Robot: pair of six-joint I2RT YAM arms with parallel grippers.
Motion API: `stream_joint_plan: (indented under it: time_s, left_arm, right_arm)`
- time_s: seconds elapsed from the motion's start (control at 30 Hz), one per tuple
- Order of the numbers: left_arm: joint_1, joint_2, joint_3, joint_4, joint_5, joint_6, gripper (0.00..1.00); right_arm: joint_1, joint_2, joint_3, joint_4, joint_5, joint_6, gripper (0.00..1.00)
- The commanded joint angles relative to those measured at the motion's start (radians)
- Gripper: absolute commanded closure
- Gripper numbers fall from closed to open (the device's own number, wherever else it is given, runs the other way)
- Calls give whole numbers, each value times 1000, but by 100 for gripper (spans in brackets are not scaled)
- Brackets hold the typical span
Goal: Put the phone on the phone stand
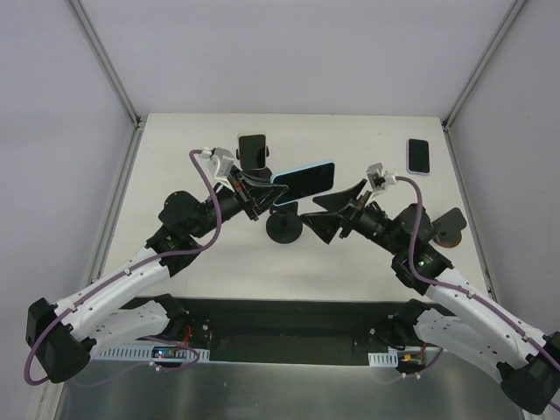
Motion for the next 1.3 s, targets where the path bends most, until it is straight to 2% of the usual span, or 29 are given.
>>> stream_joint_plan:
  time_s: [0.0,0.1,0.27,0.43,0.73,0.83,0.93,0.97,1.0,1.03,1.07,1.1,1.13,1.17,1.2,1.27]
  left_arm:
    - [-3,-26,-19,389,-2,-117,100]
    - [-3,-14,-36,469,23,-166,100]
    - [-1,-8,-61,548,26,-223,100]
    - [5,23,-75,627,29,-324,100]
    - [8,112,-78,737,81,-418,100]
    - [8,129,-99,753,84,-430,100]
    - [8,126,-115,738,87,-419,100]
    - [8,122,-110,724,101,-410,100]
    - [10,118,-102,692,113,-375,100]
    - [11,98,-69,640,153,-348,87]
    - [11,84,-43,460,176,-308,73]
    - [14,69,-11,341,195,-192,58]
    - [14,38,69,217,204,-130,29]
    - [14,27,109,-44,184,-73,21]
    - [14,18,144,-135,183,38,17]
    - [20,3,221,-355,231,151,13]
  right_arm:
    - [-26,7,-24,345,76,226,7]
    - [-54,7,-49,421,114,258,14]
    - [-106,27,-72,522,80,338,22]
    - [-138,76,-96,736,11,400,27]
    - [-166,146,-18,794,-98,415,46]
    - [-189,154,-6,795,-118,423,56]
    - [-216,160,20,794,-159,432,74]
    - [-222,162,34,794,-188,432,91]
    - [-232,165,43,783,-205,433,99]
    - [-258,162,46,775,-219,436,99]
    - [-276,159,51,771,-251,437,100]
    - [-296,153,56,757,-274,440,99]
    - [-342,151,63,743,-346,440,99]
    - [-366,153,80,719,-397,432,100]
    - [-402,159,123,638,-452,420,99]
    - [-417,169,177,520,-634,330,99]
